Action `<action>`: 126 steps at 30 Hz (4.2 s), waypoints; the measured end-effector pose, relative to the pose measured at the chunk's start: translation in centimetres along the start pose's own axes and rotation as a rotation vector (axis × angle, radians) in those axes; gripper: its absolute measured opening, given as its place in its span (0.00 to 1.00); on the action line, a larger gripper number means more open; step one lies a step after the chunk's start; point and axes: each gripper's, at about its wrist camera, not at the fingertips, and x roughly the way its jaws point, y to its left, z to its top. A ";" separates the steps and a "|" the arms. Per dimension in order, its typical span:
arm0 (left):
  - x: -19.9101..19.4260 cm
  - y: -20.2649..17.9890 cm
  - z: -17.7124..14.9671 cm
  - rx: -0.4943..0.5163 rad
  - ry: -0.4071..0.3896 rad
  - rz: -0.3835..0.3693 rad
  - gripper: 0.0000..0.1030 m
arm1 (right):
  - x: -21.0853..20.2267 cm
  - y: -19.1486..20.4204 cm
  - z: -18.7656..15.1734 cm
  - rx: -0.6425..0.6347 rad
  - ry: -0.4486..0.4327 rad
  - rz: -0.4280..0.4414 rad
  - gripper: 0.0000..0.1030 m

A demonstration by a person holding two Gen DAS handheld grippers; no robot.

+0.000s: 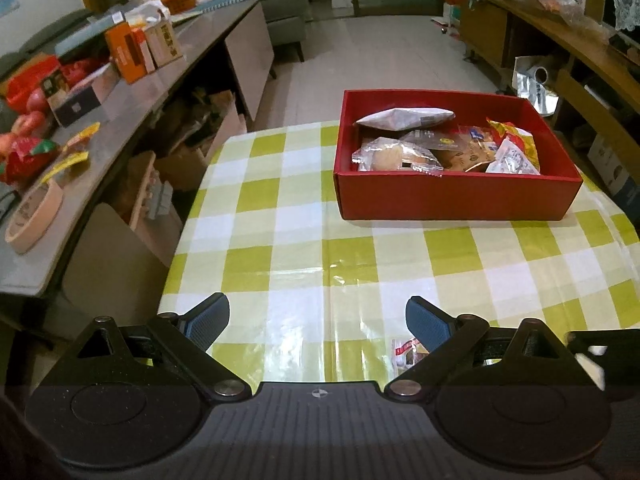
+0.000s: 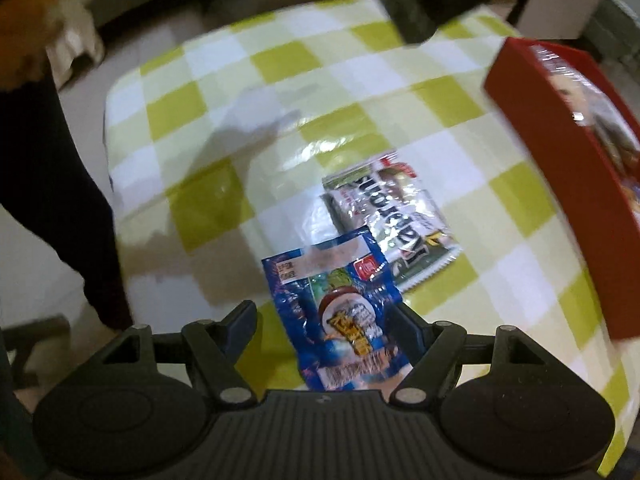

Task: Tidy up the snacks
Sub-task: 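Move both grippers back to the remaining snacks on the table, then grasp the Kaprons wafer with the left gripper while the right grasps the blue sausage bag, then lift the wafer and blue bag and carry them over the red tray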

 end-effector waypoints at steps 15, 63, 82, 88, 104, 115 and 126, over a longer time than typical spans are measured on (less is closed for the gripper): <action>1.3 0.1 -0.1 0.001 0.070 -0.102 0.96 | -1.2 -3.3 -3.2 0.296 0.034 -0.030 0.77; 6.4 -8.9 -2.4 0.197 0.255 -0.223 0.51 | -4.5 -8.9 -7.1 0.569 -0.073 -0.108 0.76; 4.4 -9.4 -1.8 0.215 0.188 -0.192 0.25 | -6.1 -9.0 -6.2 0.568 -0.133 -0.169 0.76; 4.0 -9.6 -1.7 0.216 0.174 -0.186 0.22 | -6.5 -9.1 -6.4 0.580 -0.147 -0.180 0.76; 2.6 -9.3 -0.9 0.192 0.125 -0.177 0.22 | -8.0 -9.4 -6.4 0.597 -0.200 -0.206 0.76; 1.8 -8.9 0.2 0.160 0.091 -0.185 0.22 | -9.4 -10.1 -5.9 0.616 -0.249 -0.228 0.76; 1.1 -8.3 2.8 0.097 0.042 -0.211 0.22 | -11.3 -11.9 -4.8 0.645 -0.317 -0.258 0.76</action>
